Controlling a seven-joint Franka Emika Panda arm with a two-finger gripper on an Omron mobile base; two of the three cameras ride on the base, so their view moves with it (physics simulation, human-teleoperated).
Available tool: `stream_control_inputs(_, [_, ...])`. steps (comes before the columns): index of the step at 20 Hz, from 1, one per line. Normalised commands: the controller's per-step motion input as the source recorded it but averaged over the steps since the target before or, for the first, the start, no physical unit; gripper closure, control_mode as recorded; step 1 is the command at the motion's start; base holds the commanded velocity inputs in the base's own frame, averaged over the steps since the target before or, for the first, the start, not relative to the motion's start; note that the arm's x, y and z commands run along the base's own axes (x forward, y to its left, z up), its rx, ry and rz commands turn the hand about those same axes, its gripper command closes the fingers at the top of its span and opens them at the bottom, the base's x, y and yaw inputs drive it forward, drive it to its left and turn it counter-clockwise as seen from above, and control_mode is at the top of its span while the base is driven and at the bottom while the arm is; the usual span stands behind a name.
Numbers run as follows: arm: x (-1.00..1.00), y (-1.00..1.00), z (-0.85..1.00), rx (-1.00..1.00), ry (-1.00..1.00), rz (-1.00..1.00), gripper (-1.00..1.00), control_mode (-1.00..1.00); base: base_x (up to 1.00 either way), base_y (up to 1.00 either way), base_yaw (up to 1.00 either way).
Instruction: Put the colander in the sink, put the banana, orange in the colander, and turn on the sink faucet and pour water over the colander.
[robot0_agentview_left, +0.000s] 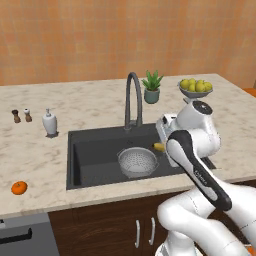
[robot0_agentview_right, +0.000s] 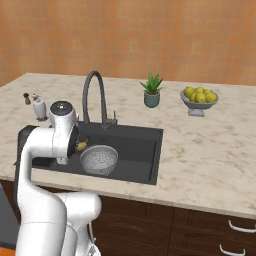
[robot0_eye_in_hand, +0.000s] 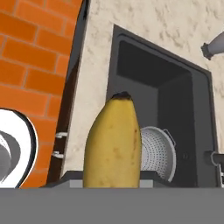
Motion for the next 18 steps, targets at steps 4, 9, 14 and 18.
stream_control_inputs(4, [0.0, -1.0, 0.3, 0.33, 0.13, -0.05, 1.0, -1.0, 0.0, 0.0, 0.0])
stream_control_inputs(9, [0.2, -0.78, 0.18, 0.31, 0.02, 0.0, 1.0, -1.0, 0.0, 0.0, 0.0])
stream_control_inputs(14, [0.5, -0.36, 0.05, 0.28, 0.08, 0.03, 1.0, -1.0, 0.0, 0.0, 0.0])
stream_control_inputs(18, [0.75, 0.0, 0.03, 0.15, 0.19, 0.0, 1.0, -1.0, 0.0, 0.0, 0.0])
